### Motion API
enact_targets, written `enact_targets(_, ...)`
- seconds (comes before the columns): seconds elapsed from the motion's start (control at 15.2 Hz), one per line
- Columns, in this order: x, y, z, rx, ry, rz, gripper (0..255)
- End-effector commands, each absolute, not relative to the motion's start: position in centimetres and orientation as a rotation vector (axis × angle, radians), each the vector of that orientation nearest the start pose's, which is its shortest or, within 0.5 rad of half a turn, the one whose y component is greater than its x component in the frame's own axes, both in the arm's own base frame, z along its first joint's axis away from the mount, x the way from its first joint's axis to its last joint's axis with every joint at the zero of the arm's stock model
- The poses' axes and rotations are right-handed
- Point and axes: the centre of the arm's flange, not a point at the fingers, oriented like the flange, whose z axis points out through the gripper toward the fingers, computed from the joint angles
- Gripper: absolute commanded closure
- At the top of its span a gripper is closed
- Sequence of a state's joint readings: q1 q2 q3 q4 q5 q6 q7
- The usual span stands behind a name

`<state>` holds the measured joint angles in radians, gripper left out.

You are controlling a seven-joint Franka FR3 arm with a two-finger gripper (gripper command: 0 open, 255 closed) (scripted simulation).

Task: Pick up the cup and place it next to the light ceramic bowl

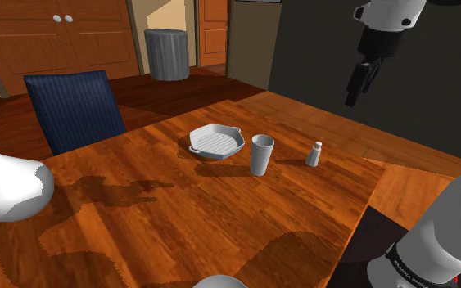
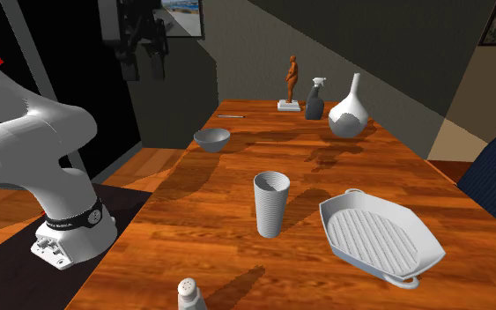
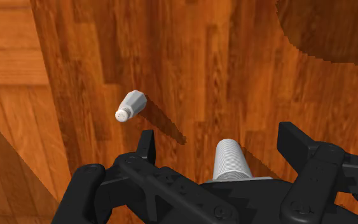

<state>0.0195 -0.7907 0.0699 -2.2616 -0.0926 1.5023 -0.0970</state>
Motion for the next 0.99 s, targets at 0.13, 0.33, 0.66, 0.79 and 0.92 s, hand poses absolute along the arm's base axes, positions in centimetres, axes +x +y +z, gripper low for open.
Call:
enact_targets(0.13, 31.8, 2.2, 61.3, -3.253, -0.265, -0.043, 0)
enact_targets(0.33, 34.7, 2.0, 58.6, -3.223, -0.271, -0.039, 0)
enact_targets(0.66, 39.6, 1.7, 54.1, -3.173, -0.280, -0.031, 0)
enact_targets(0.79, 41.5, 1.7, 52.3, -3.153, -0.284, -0.028, 0)
enact_targets(0.92, 43.5, 1.7, 50.4, -3.133, -0.288, -0.025, 0)
